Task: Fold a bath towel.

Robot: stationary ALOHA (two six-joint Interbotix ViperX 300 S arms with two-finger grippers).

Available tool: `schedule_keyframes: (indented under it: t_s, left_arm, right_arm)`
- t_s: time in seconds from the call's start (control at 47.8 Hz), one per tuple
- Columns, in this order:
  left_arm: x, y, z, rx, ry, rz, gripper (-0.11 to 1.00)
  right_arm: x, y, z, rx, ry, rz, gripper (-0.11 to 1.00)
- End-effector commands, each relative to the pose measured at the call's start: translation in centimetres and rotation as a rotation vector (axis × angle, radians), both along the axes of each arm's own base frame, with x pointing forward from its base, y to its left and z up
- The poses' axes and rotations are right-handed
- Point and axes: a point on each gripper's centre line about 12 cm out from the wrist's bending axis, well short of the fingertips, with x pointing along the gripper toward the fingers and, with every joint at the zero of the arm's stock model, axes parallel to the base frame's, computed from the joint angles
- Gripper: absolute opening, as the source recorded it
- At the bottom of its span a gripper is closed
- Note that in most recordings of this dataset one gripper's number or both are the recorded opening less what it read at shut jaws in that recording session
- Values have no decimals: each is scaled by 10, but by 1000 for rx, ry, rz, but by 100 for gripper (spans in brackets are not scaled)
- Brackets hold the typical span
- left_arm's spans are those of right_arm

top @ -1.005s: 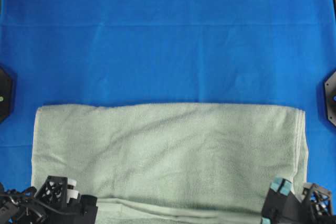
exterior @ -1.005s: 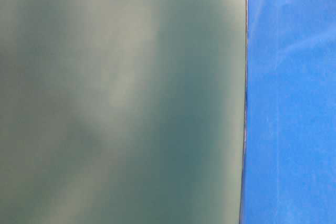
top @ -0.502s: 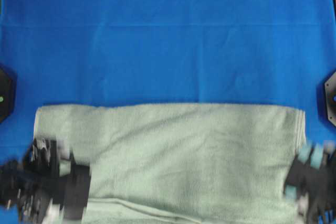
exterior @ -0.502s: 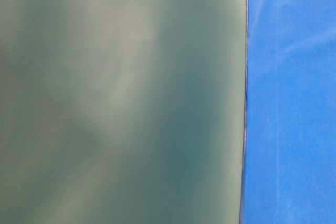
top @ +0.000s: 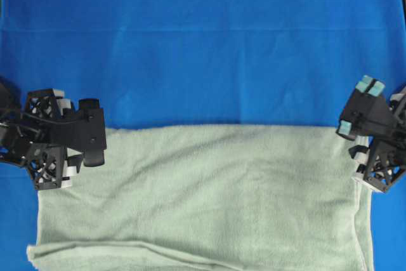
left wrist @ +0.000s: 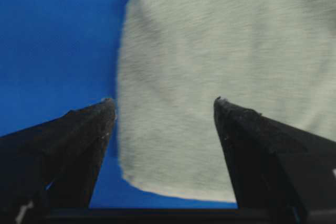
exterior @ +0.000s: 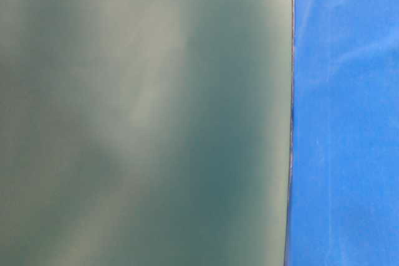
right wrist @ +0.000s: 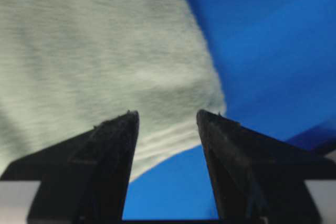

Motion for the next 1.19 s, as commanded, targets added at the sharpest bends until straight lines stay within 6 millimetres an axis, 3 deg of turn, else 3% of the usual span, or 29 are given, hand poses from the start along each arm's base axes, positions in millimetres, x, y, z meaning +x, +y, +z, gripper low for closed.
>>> schedule_keyframes:
  t_s: [0.0, 0.23, 0.44, 0.607, 0.774, 0.837, 1.046, 1.172]
  left_arm:
    - [1, 10, -13, -4, -3, 12, 73]
    - [-7, 35, -62, -49, -12, 68, 74]
    - [-11, 35, -84, -63, 32, 86, 73]
    - [-5, 34, -83, -64, 28, 87, 64]
    - [-5, 30, -82, -64, 27, 70, 23]
    - [-5, 29, -82, -66, 26, 70, 10]
    - [1, 26, -74, -75, 13, 81, 9]
    - [10, 23, -48, -60, -4, 86, 9]
  right_arm:
    - [1, -4, -13, 17, -6, 4, 54]
    - [-8, -17, -68, 66, 9, -10, 54]
    - [-7, -18, -80, 71, 33, -13, 54]
    - [-9, -19, -82, 68, 38, -13, 51]
    - [-7, -17, -82, 83, 20, -10, 19]
    - [-5, -16, -81, 94, 4, -6, 18]
    - [0, -14, -76, 101, -12, -14, 18]
    - [13, -11, -48, 90, -43, -28, 18]
